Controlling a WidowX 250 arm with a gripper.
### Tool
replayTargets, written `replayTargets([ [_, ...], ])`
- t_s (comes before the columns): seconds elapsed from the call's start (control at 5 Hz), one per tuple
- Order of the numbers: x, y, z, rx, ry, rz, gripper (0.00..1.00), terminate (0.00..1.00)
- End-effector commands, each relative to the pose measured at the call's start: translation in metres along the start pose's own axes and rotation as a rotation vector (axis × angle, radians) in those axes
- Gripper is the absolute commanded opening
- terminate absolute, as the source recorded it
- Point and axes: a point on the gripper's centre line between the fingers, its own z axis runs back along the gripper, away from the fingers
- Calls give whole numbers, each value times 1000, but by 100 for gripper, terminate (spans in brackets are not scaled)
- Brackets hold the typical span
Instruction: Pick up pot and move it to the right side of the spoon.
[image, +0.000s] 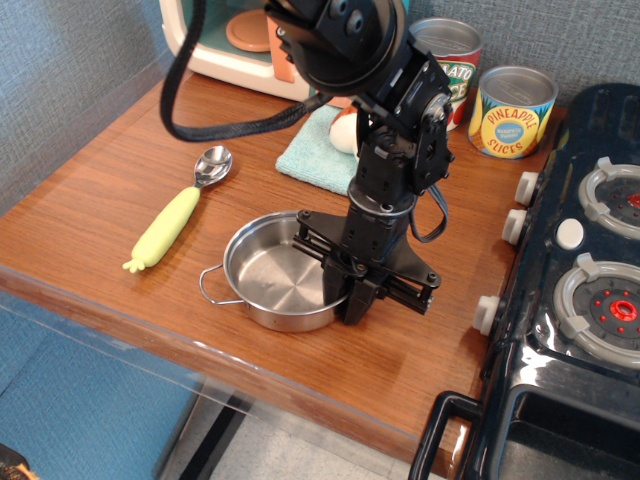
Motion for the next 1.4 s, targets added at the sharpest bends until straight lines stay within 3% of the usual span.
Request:
replayTargets([
  [0.0,-13,1,67,-30,-194,-47,100,0],
  [0.2,-18,5,84,-64,-230,-27,100,0],
  [1.2,-18,5,84,-64,-230,-27,100,0],
])
